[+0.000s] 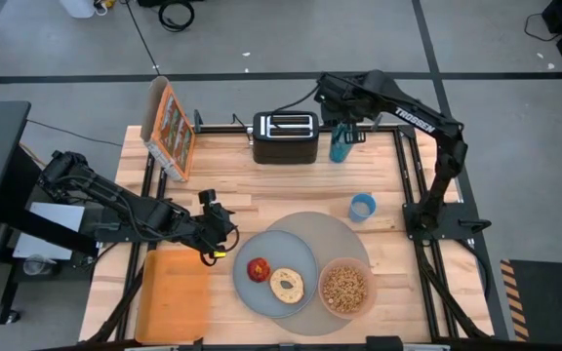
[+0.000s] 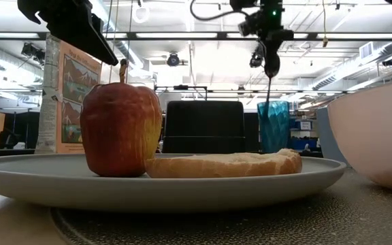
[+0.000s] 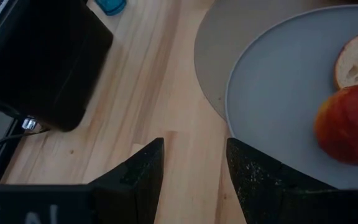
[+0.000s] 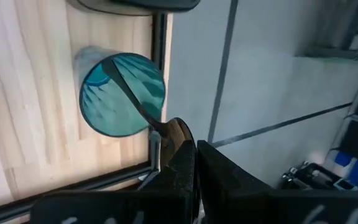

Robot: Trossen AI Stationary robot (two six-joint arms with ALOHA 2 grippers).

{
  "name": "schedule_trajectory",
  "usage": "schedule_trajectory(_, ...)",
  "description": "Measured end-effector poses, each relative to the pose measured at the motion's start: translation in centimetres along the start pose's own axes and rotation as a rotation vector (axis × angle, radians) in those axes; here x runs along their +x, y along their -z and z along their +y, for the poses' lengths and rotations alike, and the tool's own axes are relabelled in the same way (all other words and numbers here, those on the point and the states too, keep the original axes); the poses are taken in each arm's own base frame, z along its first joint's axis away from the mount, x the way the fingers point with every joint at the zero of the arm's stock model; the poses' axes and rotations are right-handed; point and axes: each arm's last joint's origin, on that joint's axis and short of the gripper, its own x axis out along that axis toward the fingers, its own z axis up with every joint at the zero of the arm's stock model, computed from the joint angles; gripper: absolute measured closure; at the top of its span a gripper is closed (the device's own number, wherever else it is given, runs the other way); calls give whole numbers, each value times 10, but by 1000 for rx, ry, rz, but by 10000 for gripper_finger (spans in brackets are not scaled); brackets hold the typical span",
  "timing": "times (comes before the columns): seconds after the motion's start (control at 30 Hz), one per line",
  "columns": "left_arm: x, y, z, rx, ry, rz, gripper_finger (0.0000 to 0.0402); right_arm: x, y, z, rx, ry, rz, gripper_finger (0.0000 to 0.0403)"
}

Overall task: Arrange a breakfast setting
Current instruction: Put the black spoon to the right of the blue plate on the brown placemat

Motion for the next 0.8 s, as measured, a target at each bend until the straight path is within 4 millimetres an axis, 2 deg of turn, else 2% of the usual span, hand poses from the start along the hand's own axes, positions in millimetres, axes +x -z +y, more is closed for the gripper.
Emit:
schedule_trajectory(0.2,0,0,0,-19,0,1,219,-18,-4,5,-23,68,-30,387)
schedule_trajectory(0.4,0,0,0,-18,0,1,219,-24,-3,5,-27,161,7,387)
schedule_trajectory(0.63,0,0,-1,-25,22,8,219,-48,16,5,3,334,42,387)
schedule_trajectory(0.8,0,0,-1,-25,24,8,219,-75,32,11,49,391,-43,387)
